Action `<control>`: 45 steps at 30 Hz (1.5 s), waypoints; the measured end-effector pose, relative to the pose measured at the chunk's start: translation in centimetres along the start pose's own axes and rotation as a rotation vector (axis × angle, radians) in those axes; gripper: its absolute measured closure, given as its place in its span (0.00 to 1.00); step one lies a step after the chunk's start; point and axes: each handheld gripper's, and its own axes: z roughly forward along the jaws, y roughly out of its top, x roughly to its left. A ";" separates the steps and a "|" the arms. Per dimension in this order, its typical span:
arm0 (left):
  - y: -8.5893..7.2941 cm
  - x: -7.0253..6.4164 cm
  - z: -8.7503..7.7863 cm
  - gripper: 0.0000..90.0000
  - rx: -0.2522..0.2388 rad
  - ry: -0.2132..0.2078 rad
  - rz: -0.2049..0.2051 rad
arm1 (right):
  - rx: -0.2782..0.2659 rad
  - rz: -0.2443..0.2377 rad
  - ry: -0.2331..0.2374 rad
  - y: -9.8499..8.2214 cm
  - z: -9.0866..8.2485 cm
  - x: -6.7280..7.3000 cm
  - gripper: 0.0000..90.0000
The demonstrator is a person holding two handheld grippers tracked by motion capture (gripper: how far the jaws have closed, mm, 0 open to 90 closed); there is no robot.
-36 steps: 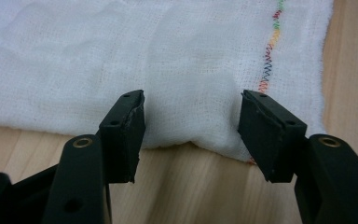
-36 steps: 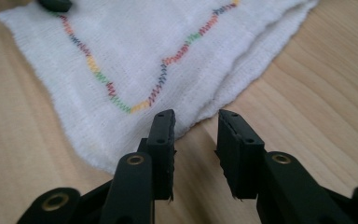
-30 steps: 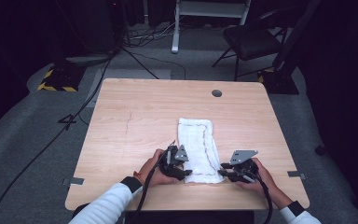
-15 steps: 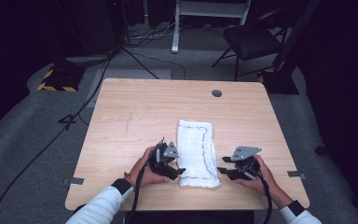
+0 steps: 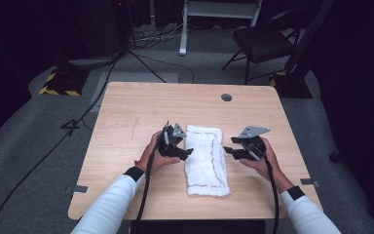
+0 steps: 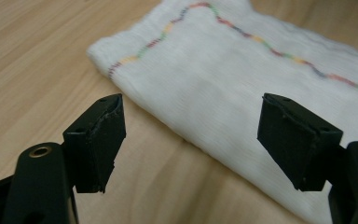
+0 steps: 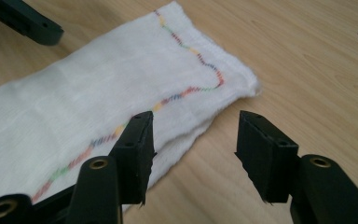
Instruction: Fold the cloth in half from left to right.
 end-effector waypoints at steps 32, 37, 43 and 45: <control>1.6 4.2 5.8 0.56 0.015 -0.062 -0.084 | 0.109 0.137 0.033 2.3 8.9 -3.9 0.72; 1.4 4.7 5.9 0.82 -0.012 -0.126 -0.141 | 0.102 0.140 0.084 2.3 8.9 -3.9 0.88; 2.2 4.8 6.3 0.89 0.012 -0.091 -0.117 | 0.112 0.056 0.015 2.9 9.1 -3.3 0.92; 2.5 4.8 6.4 0.90 0.016 -0.065 -0.101 | 0.110 0.048 -0.011 3.1 9.2 -3.2 0.93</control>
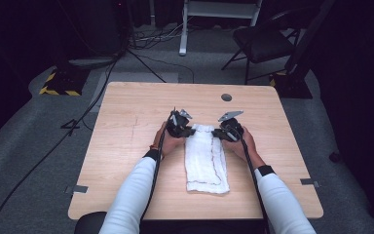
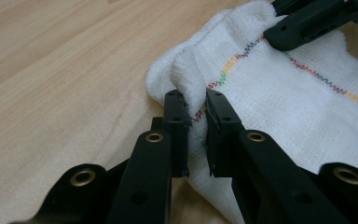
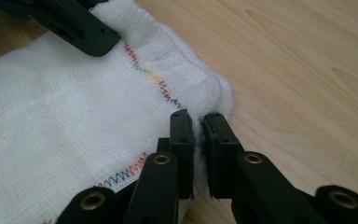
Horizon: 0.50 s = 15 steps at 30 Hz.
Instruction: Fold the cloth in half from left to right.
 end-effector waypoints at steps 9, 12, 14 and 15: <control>2.1 -0.4 -0.7 0.90 -0.069 0.104 0.045 | -0.091 -0.005 -0.095 1.3 -1.5 -0.5 0.93; 2.9 -0.6 -1.4 0.90 -0.078 0.116 0.080 | -0.111 -0.011 -0.115 1.8 -2.2 -0.7 0.93; 3.2 -0.7 -1.9 0.90 -0.088 0.117 0.092 | -0.129 -0.013 -0.115 2.1 -2.8 -0.7 0.93; 3.4 -0.6 -2.2 0.90 -0.097 0.114 0.092 | -0.138 -0.014 -0.117 2.2 -3.0 -0.7 0.93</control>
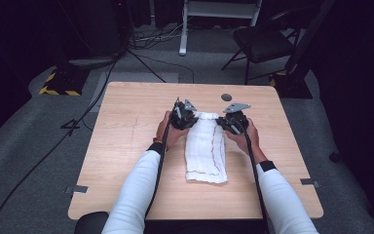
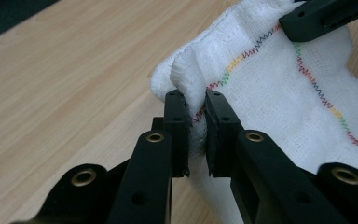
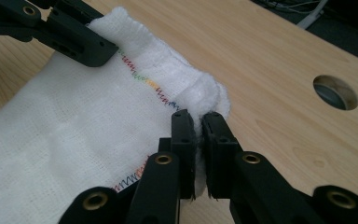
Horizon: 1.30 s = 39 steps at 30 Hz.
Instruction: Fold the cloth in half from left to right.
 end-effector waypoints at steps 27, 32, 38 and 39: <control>1.7 0.4 -3.0 0.88 -0.075 -0.014 0.047 | -0.096 -0.055 -0.022 2.4 -3.1 0.1 0.94; 1.5 -0.1 -3.7 0.88 -0.070 -0.031 0.078 | -0.109 -0.057 -0.009 2.1 -3.7 0.3 0.94; 0.7 -0.4 -4.7 0.86 -0.087 -0.055 0.088 | -0.125 -0.069 0.024 1.7 -4.5 0.8 0.94; 0.5 -0.5 -4.9 0.86 -0.090 -0.063 0.091 | -0.126 -0.071 0.029 1.6 -4.6 0.9 0.94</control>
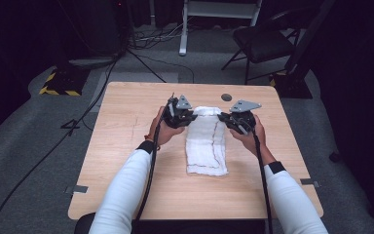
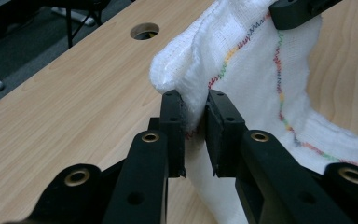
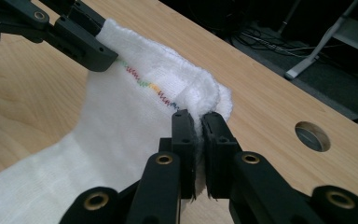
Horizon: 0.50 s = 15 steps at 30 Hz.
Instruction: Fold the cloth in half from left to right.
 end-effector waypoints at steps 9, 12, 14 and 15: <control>-1.2 -1.0 -1.2 0.87 -0.010 -0.051 0.041 | -0.012 -0.016 0.053 -1.0 -1.1 0.8 0.94; -1.5 -1.5 -1.4 0.90 -0.011 -0.067 0.049 | -0.012 -0.016 0.070 -1.4 -1.4 1.0 0.94; -1.7 -1.8 -1.5 0.92 -0.010 -0.080 0.060 | -0.010 -0.026 0.085 -1.7 -1.6 1.3 0.94; -1.8 -2.0 -1.5 0.93 -0.007 -0.086 0.069 | -0.010 -0.030 0.089 -1.8 -1.7 1.4 0.94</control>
